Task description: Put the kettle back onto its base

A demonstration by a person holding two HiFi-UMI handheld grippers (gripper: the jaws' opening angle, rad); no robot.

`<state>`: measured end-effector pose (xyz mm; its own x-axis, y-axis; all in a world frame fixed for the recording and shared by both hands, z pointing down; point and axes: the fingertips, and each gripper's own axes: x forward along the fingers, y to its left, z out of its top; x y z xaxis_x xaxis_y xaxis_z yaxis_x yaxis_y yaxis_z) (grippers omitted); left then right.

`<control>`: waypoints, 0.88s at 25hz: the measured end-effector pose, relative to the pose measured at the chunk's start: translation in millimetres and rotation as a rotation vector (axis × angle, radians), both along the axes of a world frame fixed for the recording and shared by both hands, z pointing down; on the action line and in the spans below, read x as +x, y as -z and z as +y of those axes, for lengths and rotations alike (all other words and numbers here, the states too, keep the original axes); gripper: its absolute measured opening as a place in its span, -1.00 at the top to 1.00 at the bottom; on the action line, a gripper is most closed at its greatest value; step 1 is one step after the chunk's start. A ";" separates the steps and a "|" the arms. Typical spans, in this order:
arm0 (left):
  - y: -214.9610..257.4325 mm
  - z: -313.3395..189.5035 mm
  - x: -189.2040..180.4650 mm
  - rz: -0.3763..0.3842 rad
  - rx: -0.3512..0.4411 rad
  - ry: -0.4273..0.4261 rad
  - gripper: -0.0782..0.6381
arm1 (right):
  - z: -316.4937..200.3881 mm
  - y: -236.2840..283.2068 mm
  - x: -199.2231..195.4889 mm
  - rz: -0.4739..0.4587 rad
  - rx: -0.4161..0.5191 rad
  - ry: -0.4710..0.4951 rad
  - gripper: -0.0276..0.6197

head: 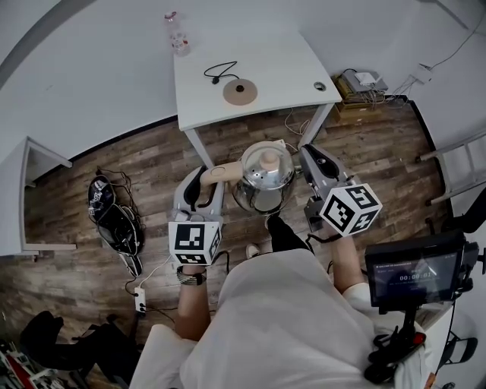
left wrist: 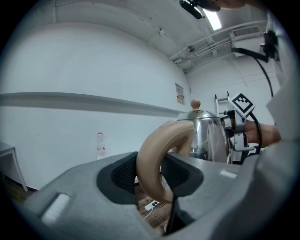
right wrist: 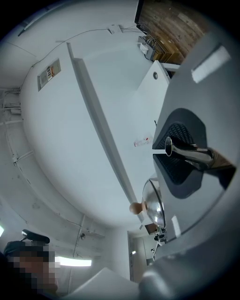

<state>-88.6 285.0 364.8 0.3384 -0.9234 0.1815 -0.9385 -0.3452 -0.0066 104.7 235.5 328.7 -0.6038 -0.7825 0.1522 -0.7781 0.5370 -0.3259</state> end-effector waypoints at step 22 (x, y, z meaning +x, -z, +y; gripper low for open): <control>-21.1 -128.8 -14.8 -0.007 -0.029 0.060 0.35 | -142.4 -21.1 -18.3 0.002 -0.024 0.048 0.82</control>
<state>-103.4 156.2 385.9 0.2808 -0.9363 0.2111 -0.9576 -0.2882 -0.0044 86.4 93.1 349.7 -0.6403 -0.7487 0.1718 -0.7522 0.5658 -0.3378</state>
